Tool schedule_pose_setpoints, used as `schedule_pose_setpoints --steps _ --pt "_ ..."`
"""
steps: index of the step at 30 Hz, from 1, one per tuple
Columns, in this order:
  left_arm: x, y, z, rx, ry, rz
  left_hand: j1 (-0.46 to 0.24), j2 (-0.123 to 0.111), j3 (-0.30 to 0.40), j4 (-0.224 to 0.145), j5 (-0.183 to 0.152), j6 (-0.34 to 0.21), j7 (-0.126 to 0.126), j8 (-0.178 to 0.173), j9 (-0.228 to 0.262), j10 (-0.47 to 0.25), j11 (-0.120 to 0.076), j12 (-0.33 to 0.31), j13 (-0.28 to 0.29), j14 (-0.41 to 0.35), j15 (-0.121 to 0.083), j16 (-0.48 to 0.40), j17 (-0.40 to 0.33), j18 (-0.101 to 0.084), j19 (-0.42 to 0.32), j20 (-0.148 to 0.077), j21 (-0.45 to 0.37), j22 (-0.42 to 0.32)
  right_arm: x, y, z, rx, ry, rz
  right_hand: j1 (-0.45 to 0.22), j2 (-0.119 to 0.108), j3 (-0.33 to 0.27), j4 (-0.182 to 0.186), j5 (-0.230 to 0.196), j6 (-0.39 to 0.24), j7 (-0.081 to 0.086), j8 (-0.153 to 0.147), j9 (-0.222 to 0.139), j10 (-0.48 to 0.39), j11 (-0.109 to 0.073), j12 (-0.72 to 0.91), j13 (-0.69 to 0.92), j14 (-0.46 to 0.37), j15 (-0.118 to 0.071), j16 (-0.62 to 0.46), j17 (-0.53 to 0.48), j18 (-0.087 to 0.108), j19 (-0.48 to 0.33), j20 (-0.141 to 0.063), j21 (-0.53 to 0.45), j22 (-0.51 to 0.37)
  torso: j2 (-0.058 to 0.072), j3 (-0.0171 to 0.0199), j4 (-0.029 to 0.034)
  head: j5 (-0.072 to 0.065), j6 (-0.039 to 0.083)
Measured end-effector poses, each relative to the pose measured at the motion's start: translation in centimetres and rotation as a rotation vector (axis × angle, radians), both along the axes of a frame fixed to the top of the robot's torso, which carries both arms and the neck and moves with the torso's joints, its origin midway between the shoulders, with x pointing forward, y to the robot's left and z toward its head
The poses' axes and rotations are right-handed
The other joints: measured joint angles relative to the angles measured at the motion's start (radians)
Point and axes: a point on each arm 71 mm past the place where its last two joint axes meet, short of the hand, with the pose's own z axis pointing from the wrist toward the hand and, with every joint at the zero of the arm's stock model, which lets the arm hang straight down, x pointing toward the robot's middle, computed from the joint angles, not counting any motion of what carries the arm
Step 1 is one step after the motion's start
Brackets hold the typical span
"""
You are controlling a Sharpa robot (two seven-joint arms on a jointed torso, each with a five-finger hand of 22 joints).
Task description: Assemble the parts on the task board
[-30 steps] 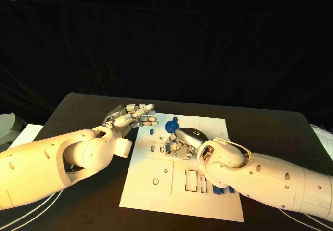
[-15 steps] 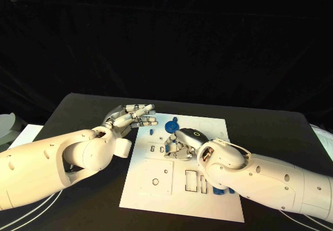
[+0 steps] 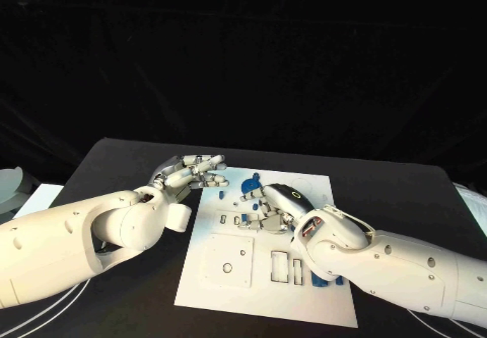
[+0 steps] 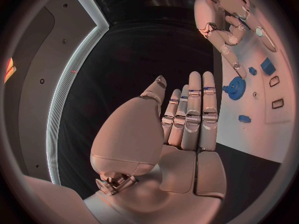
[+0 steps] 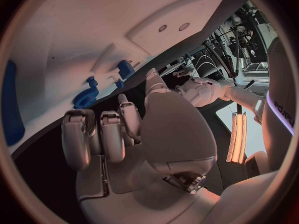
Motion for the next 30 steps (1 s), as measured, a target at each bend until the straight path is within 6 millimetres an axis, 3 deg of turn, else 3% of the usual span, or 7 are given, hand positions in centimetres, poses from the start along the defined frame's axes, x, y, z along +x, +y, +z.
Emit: schedule_pose_setpoints --steps 5,6,8,10,15,22,30 --pt "0.2 0.0 -0.3 0.039 0.007 -0.019 -0.01 -0.002 0.008 0.001 0.0 0.043 -0.036 0.009 0.004 0.131 -0.046 0.052 0.029 0.146 -0.054 0.181 0.126 0.0 0.118 -0.049 0.095 0.05 -0.2 -2.1 1.9 0.061 -0.018 0.053 0.004 0.004 0.0 0.0 -0.004 0.0 0.0 0.0 0.0 -0.001 0.001 -0.005 0.0 0.0 0.0 0.0 0.0 0.0 0.0 0.0 0.0 0.0 -0.002 0.0003 -0.0009 0.003 0.003" --pt "0.3 0.0 -0.4 0.054 0.009 -0.027 -0.018 -0.01 0.01 0.004 0.0 0.056 -0.049 0.016 0.006 0.174 -0.065 0.078 0.046 0.156 -0.068 0.347 0.283 0.0 0.158 -0.065 0.135 0.073 -0.1 -2.7 2.4 0.07 -0.019 0.057 0.009 0.009 0.0 0.0 -0.004 0.0 0.0 0.0 0.0 -0.005 0.003 -0.012 0.0 0.0 0.0 0.0 0.0 0.0 0.0 0.0 -0.005 0.0 -0.002 0.0006 -0.0013 0.004 0.003" --pt "0.4 0.0 -0.6 0.101 0.02 -0.049 -0.051 -0.019 0.001 0.025 0.0 0.084 -0.077 0.03 0.013 0.26 -0.096 0.161 0.107 0.161 -0.096 0.778 0.757 0.0 0.243 -0.097 0.291 0.205 0.3 -4.2 3.5 0.091 -0.016 0.054 0.024 0.024 0.0 0.0 0.0 0.006 -0.001 0.0 0.001 -0.011 0.0 -0.016 0.0 0.0 0.0 0.0 0.0 0.0 0.0 0.0 -0.008 0.0 -0.005 0.0014 -0.0027 0.005 0.004" --pt "0.4 -0.1 -0.9 0.156 0.035 -0.076 -0.08 -0.019 -0.007 0.052 0.0 0.102 -0.098 0.054 0.025 0.275 -0.114 0.285 0.214 0.161 -0.113 1.142 0.979 -0.039 0.293 -0.121 0.571 0.492 0.9 -5.9 4.6 0.112 -0.009 0.035 0.029 0.04 0.007 -0.007 0.006 0.011 -0.003 0.005 0.002 -0.011 0.0 -0.016 0.0 0.0 0.0 0.0 0.0 0.0 0.0 0.0 -0.008 0.0 -0.009 0.003 -0.0046 0.007 0.003" --pt "0.4 -0.8 -2.0 0.379 0.103 -0.189 -0.134 -0.011 -0.045 0.128 0.0 0.103 -0.111 0.123 0.067 0.189 -0.121 0.635 0.54 0.16 -0.115 1.358 1.022 -0.078 0.297 -0.134 0.919 0.884 2.5 -10.8 7.3 0.189 0.033 -0.066 0.046 0.058 0.01 -0.025 0.029 0.028 -0.009 0.009 0.005 -0.012 -0.002 -0.016 0.001 0.0 0.0 0.0 0.0 0.0 0.0 0.0 -0.008 0.0 -0.022 0.0079 -0.0101 0.011 0.0" --pt "1.0 -1.9 -2.2 0.731 0.16 -0.309 -0.172 0.0 -0.099 0.194 -0.004 0.089 -0.131 0.287 0.176 0.199 -0.14 1.016 0.915 0.161 -0.131 1.377 1.022 -0.102 0.306 -0.135 1.134 1.157 3.6 -14.8 8.4 0.288 0.095 -0.173 0.054 0.065 0.01 -0.032 0.043 0.035 -0.014 0.016 0.006 -0.014 -0.004 -0.016 0.001 0.0 0.0 0.0 0.0 0.0 0.0 0.0 -0.008 0.0 -0.036 0.0152 -0.0155 0.019 -0.004" --pt "2.5 -3.3 -1.9 1.051 0.174 -0.319 -0.283 -0.006 -0.212 0.2 -0.032 0.022 -0.155 0.467 0.34 0.225 -0.155 1.134 1.042 0.158 -0.142 1.377 1.022 -0.116 0.31 -0.138 1.195 1.202 3.7 -16.1 8.5 0.341 0.136 -0.215 0.049 0.069 0.006 -0.042 0.043 0.035 -0.014 0.016 0.007 -0.018 -0.007 -0.02 0.002 0.0 0.0 -0.004 0.0 0.0 0.004 -0.004 -0.012 0.0 -0.047 0.0247 -0.0167 0.023 -0.012"
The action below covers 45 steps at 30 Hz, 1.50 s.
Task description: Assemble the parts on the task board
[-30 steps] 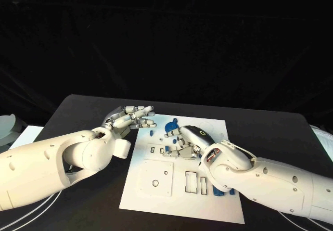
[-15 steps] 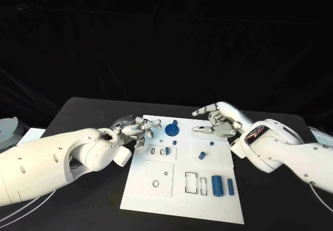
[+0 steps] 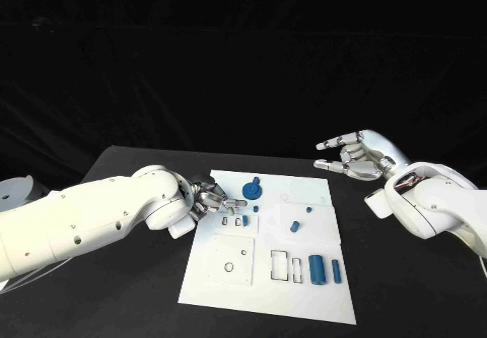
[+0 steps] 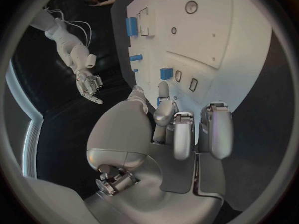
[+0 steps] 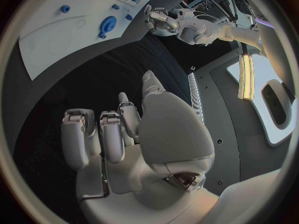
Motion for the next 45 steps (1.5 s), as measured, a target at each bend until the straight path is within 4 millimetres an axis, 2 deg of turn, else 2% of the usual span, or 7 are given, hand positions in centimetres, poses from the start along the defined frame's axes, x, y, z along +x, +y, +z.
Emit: schedule_pose_setpoints --steps 4,9,25,33,36,38,45 --pt "0.8 -0.9 0.4 0.088 -0.015 -0.004 -0.004 0.0 -0.024 0.0 0.0 -0.017 -0.004 0.037 0.038 0.004 -0.004 0.011 0.018 0.003 -0.003 0.0 0.0 0.0 -0.001 -0.008 0.008 0.0 0.0 -0.2 0.0 0.005 0.009 -0.006 -0.001 0.001 0.0 0.0 0.0 0.004 0.004 0.0 0.0 0.0 0.0 0.0 0.0 0.0 0.0 0.0 0.0 0.0 0.0 0.0 0.0 0.0 -0.002 0.0025 0.0 0.004 -0.001" --pt "1.5 -1.7 0.6 0.165 -0.022 -0.018 0.007 0.011 -0.029 -0.001 0.0 -0.032 -0.007 0.057 0.063 0.004 -0.004 0.011 0.021 0.0 -0.007 0.0 0.0 0.0 -0.001 -0.008 0.012 0.0 -0.1 -0.5 -0.2 0.002 0.02 -0.012 -0.001 0.001 0.0 0.0 0.0 0.007 0.0 0.0 0.0 0.0 0.0 0.0 0.0 0.0 0.0 0.0 0.0 0.0 0.0 0.0 0.0 0.0 -0.002 0.0036 -0.0001 0.011 -0.003" --pt "2.7 -3.6 0.1 0.293 -0.017 -0.088 0.005 0.018 -0.054 -0.001 0.0 -0.041 -0.012 0.087 0.1 0.014 -0.015 0.035 0.047 0.004 -0.011 0.0 0.0 0.0 -0.001 -0.008 0.026 0.0 0.1 -0.4 -0.5 -0.026 0.039 -0.012 -0.001 0.001 -0.003 -0.003 0.0 0.007 0.0 0.001 0.001 -0.003 -0.003 -0.008 0.001 0.0 0.0 -0.004 0.0 0.0 0.0 0.0 -0.004 0.0 -0.002 0.0013 0.0011 0.003 -0.015" --pt "2.7 -4.4 0.0 0.317 -0.011 -0.119 -0.004 0.027 -0.065 -0.001 0.0 -0.044 -0.015 0.1 0.117 0.029 -0.018 0.052 0.07 0.004 -0.011 0.0 0.0 0.0 0.003 -0.011 0.037 0.0 0.3 -0.1 -0.6 -0.035 0.042 -0.008 -0.006 0.006 -0.007 -0.007 0.002 0.01 -0.003 0.004 0.001 -0.003 -0.003 -0.008 0.0 0.0 0.0 -0.004 0.001 0.0 -0.001 0.0 -0.004 0.0 -0.002 0.0016 0.0004 0.003 -0.018" --pt "2.8 -4.6 -0.1 0.322 -0.008 -0.127 0.01 0.041 -0.065 -0.001 0.0 -0.044 -0.016 0.106 0.125 0.032 -0.018 0.06 0.077 0.002 -0.013 0.0 0.0 0.0 -0.001 -0.015 0.042 0.0 0.3 0.0 -0.7 -0.036 0.043 -0.006 -0.006 0.006 -0.007 -0.007 0.004 0.01 -0.003 0.004 0.001 -0.003 -0.003 -0.008 0.0 0.0 0.0 -0.004 0.001 0.0 -0.004 -0.004 -0.004 0.0 -0.002 0.0019 0.0005 0.003 -0.02" --pt "2.8 -4.7 -0.1 0.326 -0.005 -0.133 0.016 0.047 -0.065 -0.001 0.0 -0.044 -0.016 0.106 0.13 0.034 -0.02 0.061 0.08 0.0 -0.014 0.0 0.0 -0.014 -0.001 -0.015 0.042 0.0 0.3 0.0 -0.7 -0.037 0.043 -0.005 -0.006 0.006 -0.007 -0.007 0.004 0.01 -0.003 0.004 0.001 -0.003 -0.003 -0.008 0.0 0.0 0.0 -0.004 0.001 0.0 -0.004 -0.004 -0.004 0.001 -0.002 0.0018 0.0011 0.003 -0.02" --pt "2.8 -5.2 -0.3 0.34 0.008 -0.157 0.02 0.05 -0.062 -0.004 0.0 -0.048 -0.019 0.11 0.134 0.038 -0.017 0.067 0.088 0.0 -0.014 0.0 0.0 -0.015 -0.001 -0.015 0.045 0.0 0.3 0.2 -0.8 -0.039 0.045 -0.001 -0.006 0.006 -0.007 -0.007 0.004 0.01 -0.003 0.004 0.001 -0.003 -0.003 -0.008 0.001 0.0 0.0 -0.004 0.0 0.0 -0.004 -0.004 -0.004 0.001 -0.001 0.0023 0.0011 0.004 -0.023"
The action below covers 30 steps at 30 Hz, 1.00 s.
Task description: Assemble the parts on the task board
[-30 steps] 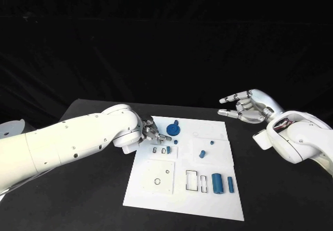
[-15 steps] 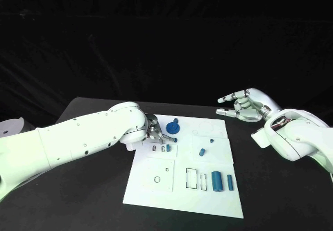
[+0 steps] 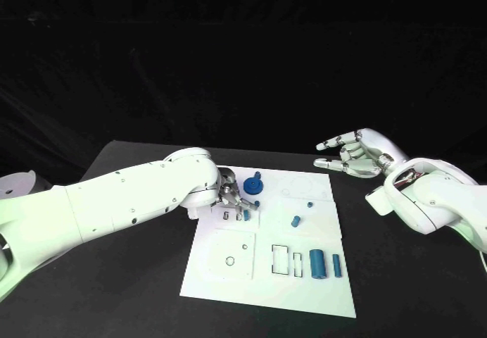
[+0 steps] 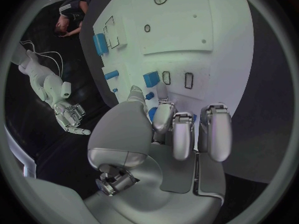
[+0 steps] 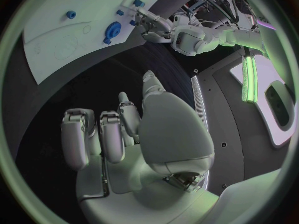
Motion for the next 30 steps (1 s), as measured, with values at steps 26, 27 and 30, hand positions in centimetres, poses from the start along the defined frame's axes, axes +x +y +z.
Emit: schedule_pose_setpoints --steps 26,27,30 --pt "0.02 -0.2 -0.65 0.03 0.037 -0.029 0.059 0.004 0.054 -0.001 0.0 -0.007 0.0 0.008 0.034 0.003 -0.003 0.007 0.011 0.0 0.0 0.0 0.0 0.0 0.0 0.0 0.001 0.0 0.21 0.81 -0.28 0.0 0.007 0.02 -0.001 0.007 -0.007 -0.007 0.027 0.003 -0.003 0.0 0.0 0.0 0.0 0.0 0.0 0.0 0.0 -0.004 0.0 0.0 0.0 0.0 0.0 0.0 0.0 0.0 0.0017 0.0 -0.005" --pt "0.02 -0.22 -0.65 0.03 0.037 -0.029 0.059 0.004 0.059 -0.001 0.0 -0.007 0.0 0.008 0.036 0.002 -0.002 0.007 0.012 0.0 0.0 0.0 0.0 0.0 0.0 0.0 0.001 0.0 0.21 0.82 -0.28 0.0 0.007 0.021 0.0 0.009 -0.007 -0.007 0.027 0.003 -0.003 0.0 0.0 0.0 0.0 0.0 0.001 0.0 0.0 -0.004 0.0 0.0 0.0 0.0 0.0 0.0 0.0 0.0 0.0012 0.001 -0.005" --pt "0.03 -0.31 -0.66 0.031 0.037 -0.031 0.064 0.009 0.071 -0.001 0.0 -0.011 0.003 0.008 0.039 0.003 -0.003 0.007 0.014 0.0 0.0 0.0 0.0 0.0 0.0 0.0 0.001 0.0 0.22 0.81 -0.29 0.0 0.006 0.021 0.001 0.01 -0.007 -0.007 0.027 0.003 -0.003 0.0 0.0 0.0 0.0 0.0 0.001 0.0 0.0 -0.004 0.0 0.0 0.0 0.0 0.0 0.0 0.0 0.0 0.0006 0.002 -0.005"
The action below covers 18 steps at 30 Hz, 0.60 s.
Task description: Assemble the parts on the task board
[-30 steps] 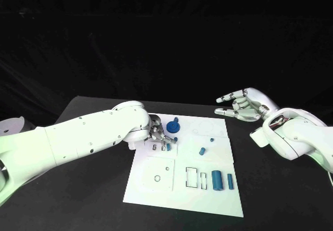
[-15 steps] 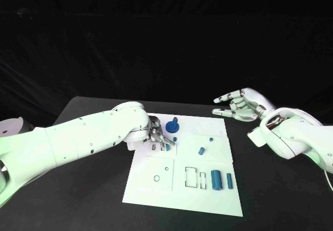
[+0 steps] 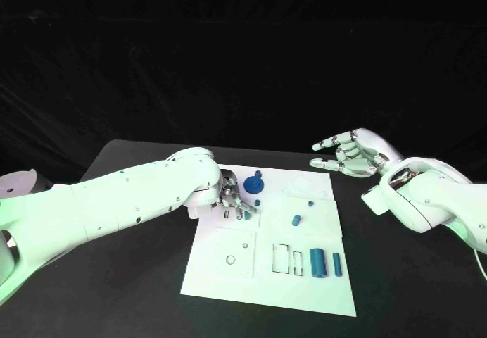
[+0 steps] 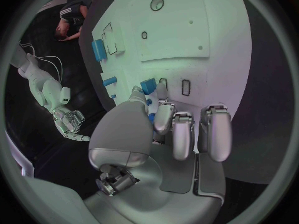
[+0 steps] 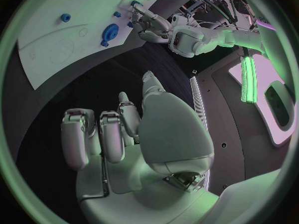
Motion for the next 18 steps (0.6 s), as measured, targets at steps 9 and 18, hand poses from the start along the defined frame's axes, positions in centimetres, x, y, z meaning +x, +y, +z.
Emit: schedule_pose_setpoints --steps 9,18 --pt "0.02 -0.16 -0.03 0.0 0.0 -0.001 0.023 0.008 0.034 -0.002 0.0 -0.004 -0.004 0.0 0.009 0.001 -0.001 0.0 0.001 0.0 0.0 0.0 0.0 0.0 0.0 0.0 0.0 0.0 0.07 0.0 -0.02 0.0 -0.002 0.0 0.002 0.001 0.0 0.0 0.005 0.0 0.0 0.0 0.0 0.0 0.0 0.0 -0.002 0.0 0.0 0.0 0.0 0.0 0.0 0.0 0.0 0.0 0.0 -0.0002 -0.0006 0.0 0.001" --pt "0.02 -0.2 -0.04 -0.001 0.001 -0.001 0.045 0.004 0.063 -0.003 0.0 -0.007 -0.007 0.0 0.016 0.0 0.0 0.0 0.002 0.002 -0.002 0.0 0.001 0.0 0.0 0.0 0.0 0.0 0.11 0.03 -0.04 0.0 -0.002 0.0 0.002 0.001 -0.003 -0.003 0.005 0.0 0.0 0.0 0.001 0.0 0.0 0.0 -0.001 0.0 0.0 0.0 0.0 0.0 0.0 0.0 0.0 0.0 0.001 0.0006 -0.0006 0.0 0.002"
